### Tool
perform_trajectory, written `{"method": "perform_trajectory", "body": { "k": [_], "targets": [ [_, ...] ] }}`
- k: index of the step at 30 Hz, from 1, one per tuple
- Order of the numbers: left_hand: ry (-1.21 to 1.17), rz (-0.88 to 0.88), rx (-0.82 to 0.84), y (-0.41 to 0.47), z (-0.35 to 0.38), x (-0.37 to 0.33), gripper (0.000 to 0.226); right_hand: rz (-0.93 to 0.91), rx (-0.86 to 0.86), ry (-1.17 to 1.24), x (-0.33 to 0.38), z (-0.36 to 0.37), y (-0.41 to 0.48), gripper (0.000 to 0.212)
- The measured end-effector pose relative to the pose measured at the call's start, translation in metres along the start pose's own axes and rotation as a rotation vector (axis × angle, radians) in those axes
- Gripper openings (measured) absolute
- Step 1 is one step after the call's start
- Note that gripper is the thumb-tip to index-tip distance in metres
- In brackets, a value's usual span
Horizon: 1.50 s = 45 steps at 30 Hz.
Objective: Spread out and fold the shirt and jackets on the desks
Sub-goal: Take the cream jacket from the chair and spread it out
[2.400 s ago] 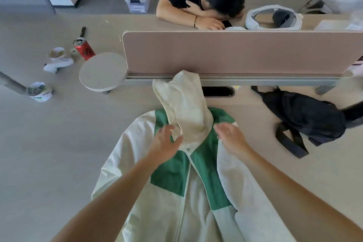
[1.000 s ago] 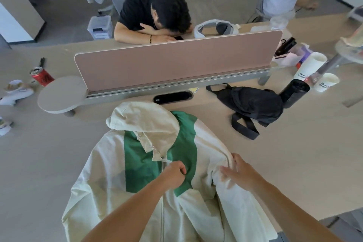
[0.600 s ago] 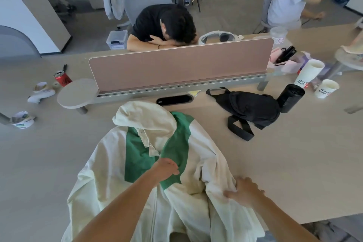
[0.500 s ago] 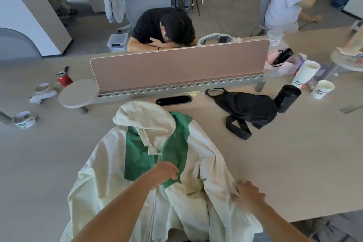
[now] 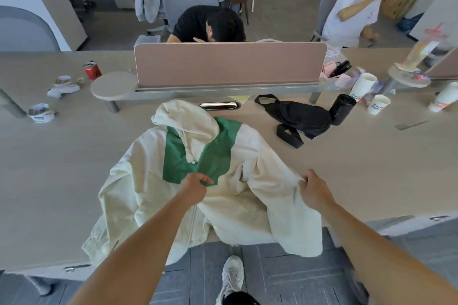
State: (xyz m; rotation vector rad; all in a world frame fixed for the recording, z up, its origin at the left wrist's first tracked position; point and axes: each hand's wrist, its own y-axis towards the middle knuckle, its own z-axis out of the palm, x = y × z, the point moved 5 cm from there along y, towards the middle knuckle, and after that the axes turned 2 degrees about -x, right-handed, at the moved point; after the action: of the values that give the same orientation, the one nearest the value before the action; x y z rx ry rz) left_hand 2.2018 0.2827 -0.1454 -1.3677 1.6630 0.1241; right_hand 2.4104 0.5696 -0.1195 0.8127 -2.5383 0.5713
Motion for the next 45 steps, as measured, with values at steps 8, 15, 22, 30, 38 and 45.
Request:
{"method": "perform_trajectory", "body": {
  "k": [8,15,22,30,38,45],
  "targets": [
    [0.632,0.047,-0.221,-0.041,-0.017,-0.042,0.053,-0.164,-0.108,-0.024,0.044,-0.074,-0.030,0.010],
    [-0.373,0.049,0.557,-0.088,0.098,-0.128,0.114,-0.357,-0.118,0.082,0.117,-0.110,-0.023,0.017],
    [-0.814,0.139,0.460,-0.078,0.112,-0.210,0.013,-0.313,0.032,0.441,0.103,-0.138,-0.006,0.029],
    [-0.583,0.074,0.285,-0.067,0.149,-0.249,0.012,-0.295,0.174,0.606,0.056,-0.145,0.024,0.028],
    [-0.499,0.038,-0.018,-0.037,0.143,-0.272,0.013,-0.127,0.224,0.340,-0.005,-0.133,0.055,0.063],
    [-0.696,0.023,0.055,-0.032,0.133,-0.264,0.014,0.084,0.760,0.680,-0.004,-0.101,0.053,0.051]
  ]
}}
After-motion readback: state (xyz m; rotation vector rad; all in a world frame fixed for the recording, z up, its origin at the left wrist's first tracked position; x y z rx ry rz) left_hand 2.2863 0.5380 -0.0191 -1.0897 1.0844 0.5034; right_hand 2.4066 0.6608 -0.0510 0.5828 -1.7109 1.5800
